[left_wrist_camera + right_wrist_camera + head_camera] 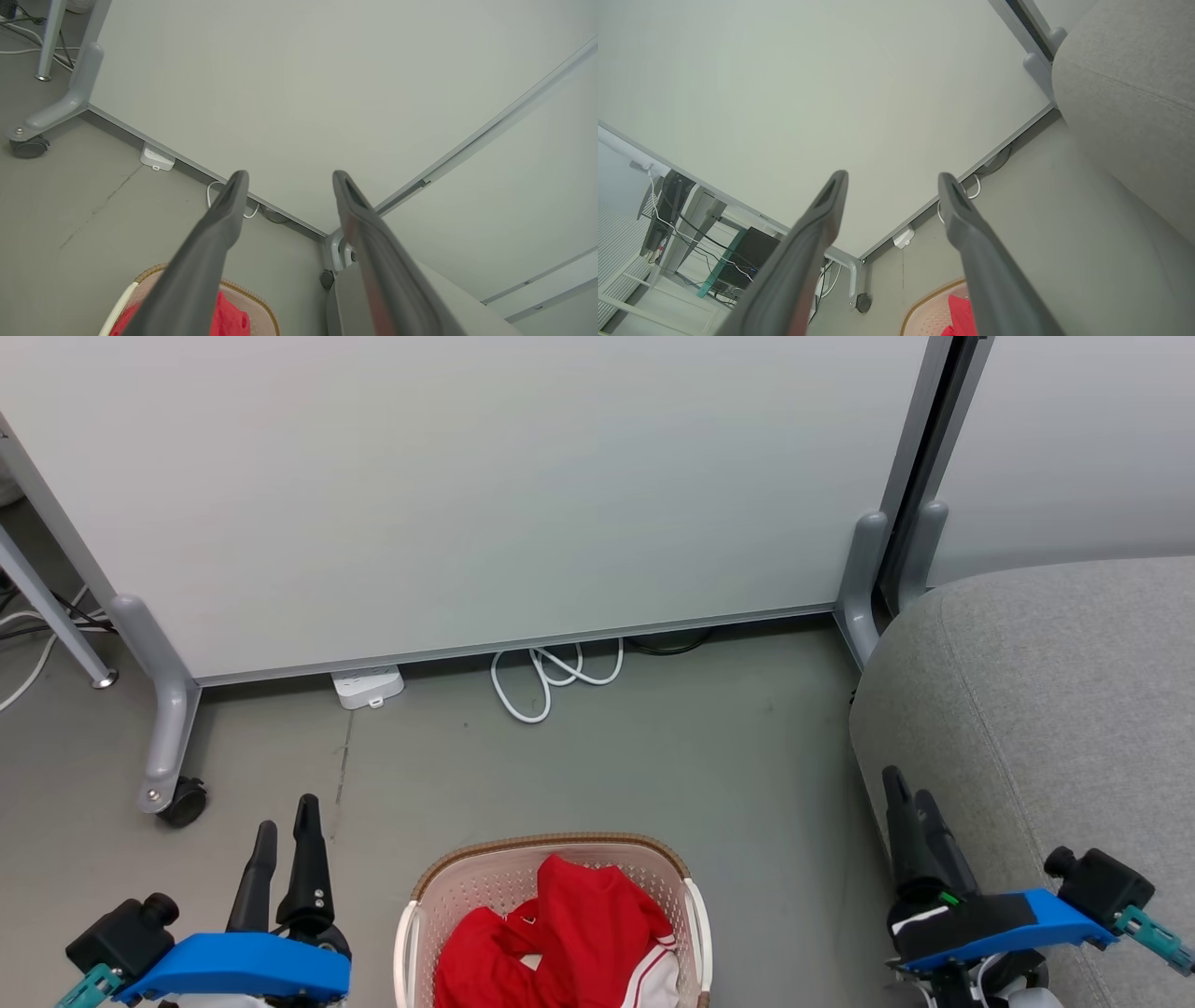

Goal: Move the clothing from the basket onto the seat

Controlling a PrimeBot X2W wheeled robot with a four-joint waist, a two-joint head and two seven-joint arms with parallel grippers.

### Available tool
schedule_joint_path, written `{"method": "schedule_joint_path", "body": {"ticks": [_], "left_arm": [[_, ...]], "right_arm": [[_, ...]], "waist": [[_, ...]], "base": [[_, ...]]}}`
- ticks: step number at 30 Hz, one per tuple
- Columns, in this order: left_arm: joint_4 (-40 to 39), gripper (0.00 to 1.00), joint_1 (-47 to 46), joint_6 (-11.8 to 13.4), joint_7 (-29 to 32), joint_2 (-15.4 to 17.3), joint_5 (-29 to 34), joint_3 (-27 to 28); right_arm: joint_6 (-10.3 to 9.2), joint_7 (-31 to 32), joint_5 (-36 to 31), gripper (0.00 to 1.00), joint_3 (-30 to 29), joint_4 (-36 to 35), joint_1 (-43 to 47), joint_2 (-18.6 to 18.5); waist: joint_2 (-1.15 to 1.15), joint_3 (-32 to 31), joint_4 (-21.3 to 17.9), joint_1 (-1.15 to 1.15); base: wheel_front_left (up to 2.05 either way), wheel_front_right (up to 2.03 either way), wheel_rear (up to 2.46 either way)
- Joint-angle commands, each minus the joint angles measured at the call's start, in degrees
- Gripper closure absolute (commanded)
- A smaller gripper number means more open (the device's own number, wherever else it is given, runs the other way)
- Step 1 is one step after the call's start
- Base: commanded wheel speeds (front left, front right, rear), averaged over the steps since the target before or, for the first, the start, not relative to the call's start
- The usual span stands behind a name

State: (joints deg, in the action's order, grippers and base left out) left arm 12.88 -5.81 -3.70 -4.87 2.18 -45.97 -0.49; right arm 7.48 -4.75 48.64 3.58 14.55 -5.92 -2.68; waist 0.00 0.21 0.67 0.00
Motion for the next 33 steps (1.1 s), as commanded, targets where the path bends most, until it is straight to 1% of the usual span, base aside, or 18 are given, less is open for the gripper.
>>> {"method": "schedule_joint_path", "body": {"ticks": [1,14,33], "left_arm": [[-0.39,0.0,-1.55,0.16,-0.63,0.56,2.25,-0.41],[0.81,0.0,-1.8,0.9,-2.87,0.63,11.71,-1.95],[1.65,0.0,-1.82,1.2,-5.58,0.7,23.31,-3.18]], "right_arm": [[0.02,-0.71,-2.15,0.0,0.58,-0.29,-1.39,-0.19],[0.01,-2.95,-11.53,0.0,1.66,1.52,-1.61,-0.21],[0.01,-5.75,-22.55,0.0,2.76,2.9,-1.64,-0.25]], "waist": [[0.0,-0.03,0.04,0.0],[0.0,-0.25,0.27,0.0],[0.0,-0.21,0.56,0.0]], "base": [[0.0,0.0,0.0],[0.0,0.0,0.0],[0.0,0.0,0.0]]}}
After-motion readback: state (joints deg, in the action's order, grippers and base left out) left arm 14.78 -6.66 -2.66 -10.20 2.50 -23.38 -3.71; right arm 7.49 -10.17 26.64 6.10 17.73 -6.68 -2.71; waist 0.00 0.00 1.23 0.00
